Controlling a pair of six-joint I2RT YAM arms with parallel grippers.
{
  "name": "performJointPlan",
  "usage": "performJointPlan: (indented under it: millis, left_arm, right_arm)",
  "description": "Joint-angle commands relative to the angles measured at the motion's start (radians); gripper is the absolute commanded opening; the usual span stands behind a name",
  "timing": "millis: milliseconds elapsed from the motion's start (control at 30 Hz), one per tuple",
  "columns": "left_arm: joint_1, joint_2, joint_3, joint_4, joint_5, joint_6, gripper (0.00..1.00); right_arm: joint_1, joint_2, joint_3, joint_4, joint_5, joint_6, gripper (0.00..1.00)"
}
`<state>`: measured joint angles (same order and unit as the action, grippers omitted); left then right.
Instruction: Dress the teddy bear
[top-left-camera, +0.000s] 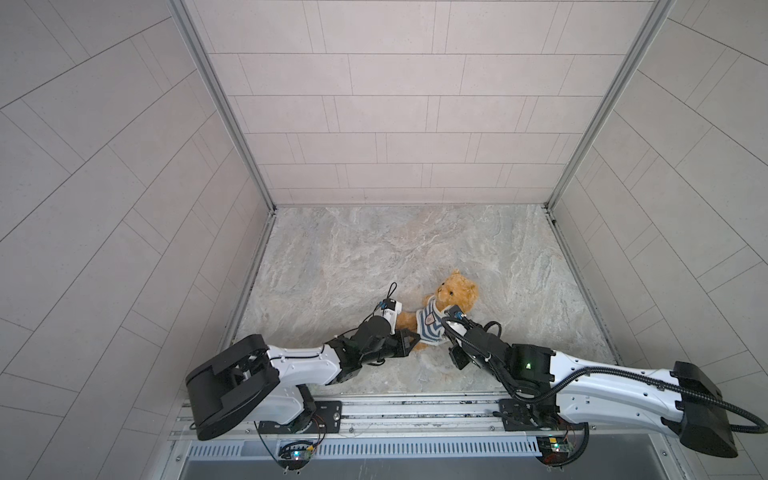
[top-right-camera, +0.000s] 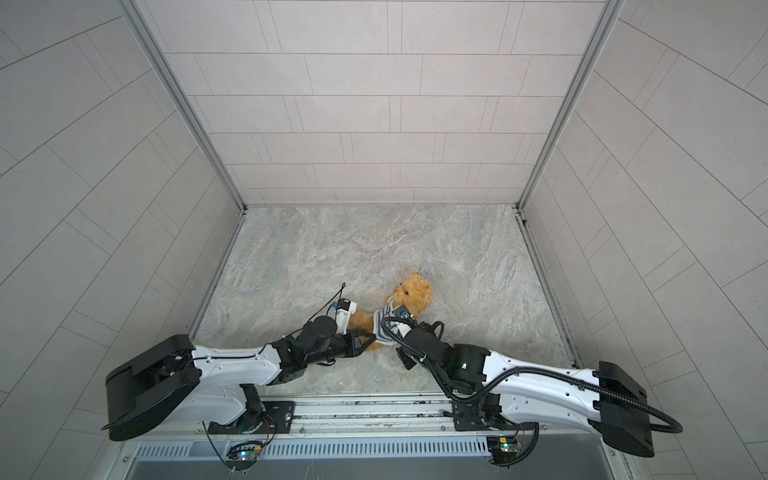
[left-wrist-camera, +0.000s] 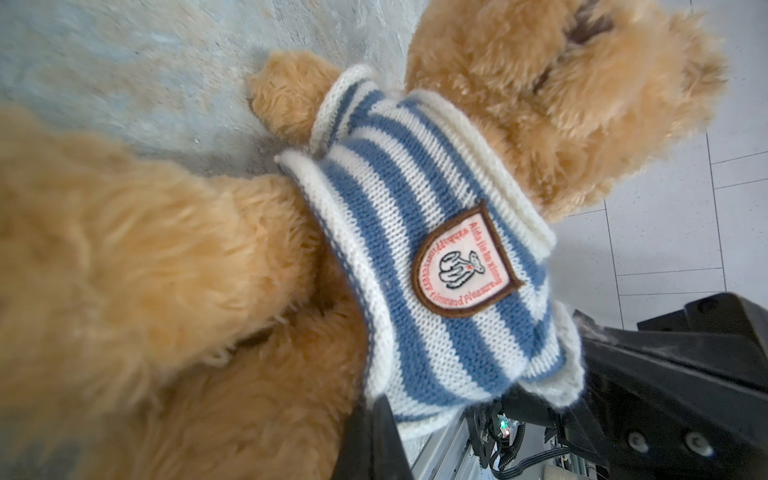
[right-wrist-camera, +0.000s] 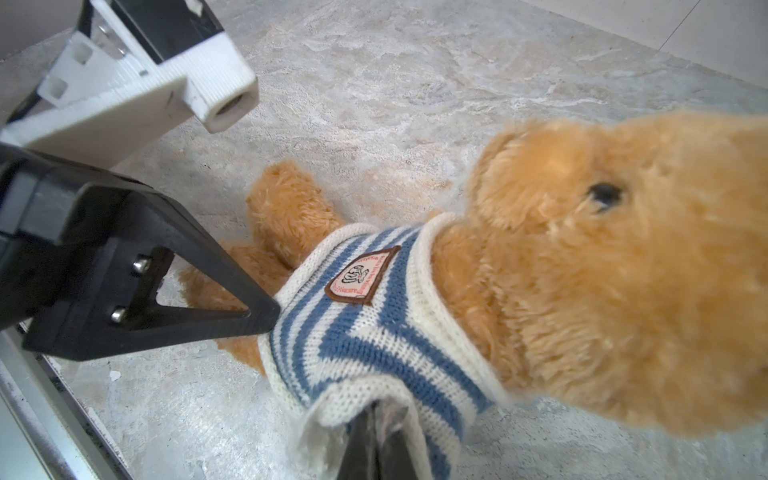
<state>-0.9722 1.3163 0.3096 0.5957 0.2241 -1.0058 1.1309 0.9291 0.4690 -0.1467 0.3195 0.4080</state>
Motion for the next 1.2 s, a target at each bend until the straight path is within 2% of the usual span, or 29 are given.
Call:
performJointPlan:
  millis: [0,200,667,933,1167]
  left_arm:
    - [-0.007,-0.004,0.011,0.011,-0.005,0.002,0.00]
    - [-0.007,0.005,0.009,0.016,-0.005,0.004,0.00]
    - [-0.007,0.003,0.006,0.013,-0.002,0.010,0.00]
    - [-0.007,0.000,0.008,0.007,-0.003,0.013,0.00]
    - [-0.005,-0.010,0.007,0.001,-0.005,0.015,0.00]
  right_arm:
    - [-0.010,0.011,0.026,0.021,0.031,-0.005,0.14]
    - [-0.025,0.032,0.020,0.054,0.024,0.008,0.27]
    - [-0.083,0.112,-0.016,0.141,-0.015,0.025,0.31]
    - [-0.102,0.134,-0.038,0.175,-0.017,0.029,0.12]
    - [-0.105,0.135,-0.038,0.181,-0.028,0.025,0.01]
